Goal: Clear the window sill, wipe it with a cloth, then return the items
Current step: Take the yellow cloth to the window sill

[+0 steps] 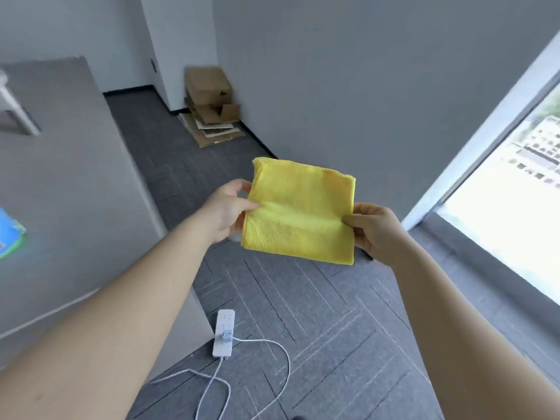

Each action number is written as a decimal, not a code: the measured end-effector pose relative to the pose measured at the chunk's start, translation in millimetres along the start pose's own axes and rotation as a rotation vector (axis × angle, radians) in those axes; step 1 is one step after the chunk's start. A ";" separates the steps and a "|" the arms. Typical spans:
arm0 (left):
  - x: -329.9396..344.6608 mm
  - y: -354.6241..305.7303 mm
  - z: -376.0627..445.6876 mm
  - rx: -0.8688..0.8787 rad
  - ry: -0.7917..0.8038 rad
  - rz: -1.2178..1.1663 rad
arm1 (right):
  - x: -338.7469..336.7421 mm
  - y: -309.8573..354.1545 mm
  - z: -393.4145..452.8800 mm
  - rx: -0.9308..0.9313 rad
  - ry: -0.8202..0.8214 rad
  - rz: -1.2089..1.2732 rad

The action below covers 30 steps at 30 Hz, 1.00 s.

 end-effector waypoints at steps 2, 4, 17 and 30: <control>55.3 -13.7 7.1 0.022 0.090 0.031 | -53.1 1.2 -16.3 -0.014 -0.087 0.025; 111.2 -24.7 13.3 0.034 0.178 0.048 | -104.2 2.5 -29.1 -0.028 -0.158 0.046; 459.0 -57.9 90.5 0.013 0.476 0.075 | -435.4 1.5 -53.0 -0.083 -0.427 0.324; 667.8 -45.0 231.3 -0.083 0.557 0.262 | -632.6 -17.2 62.8 0.001 -0.597 0.157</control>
Point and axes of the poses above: each hand's wrist, its own z-axis towards the middle knuckle, its own x-axis out of the palm, y = z × x, the point moved 10 cm from there along z, towards the middle knuckle, and after that the axes turned 2 degrees about z, right-handed, at the moved point
